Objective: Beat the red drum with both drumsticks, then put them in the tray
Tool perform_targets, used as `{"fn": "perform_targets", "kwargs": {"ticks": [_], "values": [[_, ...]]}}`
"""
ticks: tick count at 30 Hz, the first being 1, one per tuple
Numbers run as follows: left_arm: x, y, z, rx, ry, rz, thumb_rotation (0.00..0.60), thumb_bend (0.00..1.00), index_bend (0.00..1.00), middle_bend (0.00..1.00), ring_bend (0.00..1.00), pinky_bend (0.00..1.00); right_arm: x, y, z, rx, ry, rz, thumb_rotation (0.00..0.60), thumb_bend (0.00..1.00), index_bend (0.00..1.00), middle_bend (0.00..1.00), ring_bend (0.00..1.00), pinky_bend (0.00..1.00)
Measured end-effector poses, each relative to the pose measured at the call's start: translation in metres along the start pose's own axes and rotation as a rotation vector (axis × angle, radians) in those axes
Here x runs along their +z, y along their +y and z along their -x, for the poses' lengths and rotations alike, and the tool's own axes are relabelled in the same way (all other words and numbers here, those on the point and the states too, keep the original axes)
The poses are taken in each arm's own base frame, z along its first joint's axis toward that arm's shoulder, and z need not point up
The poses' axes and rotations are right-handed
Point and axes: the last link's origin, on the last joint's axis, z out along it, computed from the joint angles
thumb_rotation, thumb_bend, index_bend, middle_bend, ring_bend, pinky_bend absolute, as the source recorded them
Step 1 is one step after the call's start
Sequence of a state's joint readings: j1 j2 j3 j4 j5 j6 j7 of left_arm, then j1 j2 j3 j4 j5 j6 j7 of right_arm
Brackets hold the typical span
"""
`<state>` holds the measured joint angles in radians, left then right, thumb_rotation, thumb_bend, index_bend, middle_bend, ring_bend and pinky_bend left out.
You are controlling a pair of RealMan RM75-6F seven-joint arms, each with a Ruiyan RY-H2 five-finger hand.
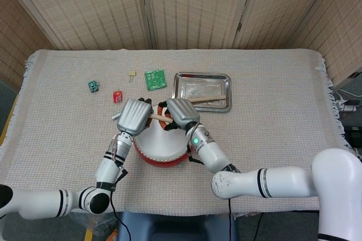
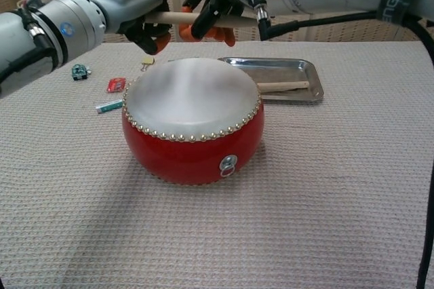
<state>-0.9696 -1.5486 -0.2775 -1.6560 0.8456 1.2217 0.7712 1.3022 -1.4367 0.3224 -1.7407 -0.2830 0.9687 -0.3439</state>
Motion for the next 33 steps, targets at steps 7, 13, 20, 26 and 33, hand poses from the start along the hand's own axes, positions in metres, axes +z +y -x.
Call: {"fn": "perform_targets", "kwargs": {"ticks": [7, 13, 20, 26, 33], "values": [[0.000, -0.004, 0.000, -0.002, -0.004, -0.006, 0.600, 0.51, 0.18, 0.28, 0.28, 0.51, -0.001, 0.004, -0.001, 0.029, 0.009, -0.012, 0.600, 0.54, 1.00, 0.88, 0.78, 0.74], [0.000, -0.007, -0.002, 0.001, -0.002, -0.013, 0.600, 0.45, 0.12, 0.21, 0.21, 0.40, -0.003, 0.008, -0.001, 0.044, 0.014, -0.022, 0.600, 0.54, 1.00, 0.89, 0.79, 0.74], [0.001, -0.010, -0.003, -0.010, -0.008, -0.027, 0.600, 0.37, 0.05, 0.13, 0.14, 0.31, -0.005, 0.011, -0.004, 0.059, 0.019, -0.033, 0.600, 0.54, 1.00, 0.90, 0.79, 0.74], [0.001, -0.015, -0.005, -0.009, -0.017, -0.042, 0.600, 0.35, 0.01, 0.10, 0.10, 0.26, -0.008, 0.012, -0.006, 0.076, 0.024, -0.040, 0.600, 0.54, 1.00, 0.91, 0.80, 0.74], [0.003, -0.024, -0.005, -0.032, -0.037, -0.071, 0.600, 0.33, 0.00, 0.04, 0.05, 0.23, -0.012, 0.018, -0.012, 0.062, 0.034, -0.034, 0.600, 0.54, 1.00, 0.91, 0.80, 0.74]]}}
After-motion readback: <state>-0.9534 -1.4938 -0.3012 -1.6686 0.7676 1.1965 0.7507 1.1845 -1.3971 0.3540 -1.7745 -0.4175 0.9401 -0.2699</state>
